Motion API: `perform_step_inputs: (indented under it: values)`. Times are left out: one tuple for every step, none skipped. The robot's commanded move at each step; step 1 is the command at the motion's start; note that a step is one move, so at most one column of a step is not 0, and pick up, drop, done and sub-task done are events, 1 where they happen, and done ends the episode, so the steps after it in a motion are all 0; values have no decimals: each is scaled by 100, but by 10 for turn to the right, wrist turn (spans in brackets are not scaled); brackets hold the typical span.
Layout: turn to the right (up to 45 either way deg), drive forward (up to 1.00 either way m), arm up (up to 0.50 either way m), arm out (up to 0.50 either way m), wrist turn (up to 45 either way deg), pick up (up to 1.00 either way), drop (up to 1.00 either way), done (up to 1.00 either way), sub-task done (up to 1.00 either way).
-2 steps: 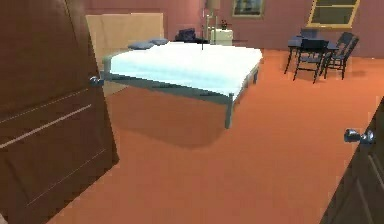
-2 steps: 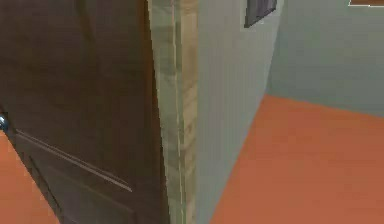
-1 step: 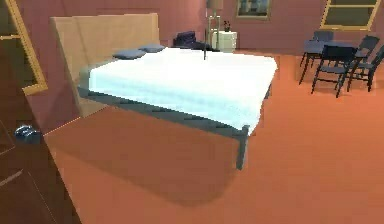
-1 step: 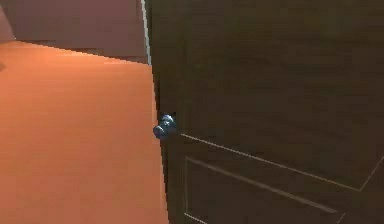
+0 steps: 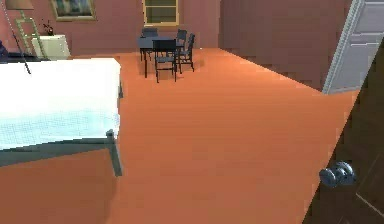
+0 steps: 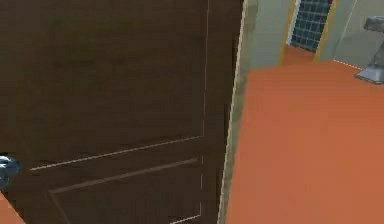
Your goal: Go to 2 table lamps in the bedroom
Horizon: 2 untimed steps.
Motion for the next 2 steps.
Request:
perform_step_inputs:
  values:
    - [0, 85, 0, 0, 0, 0, 0, 0, 0]
    - [450, 0, 0, 0, 0, 0, 0, 0, 0]
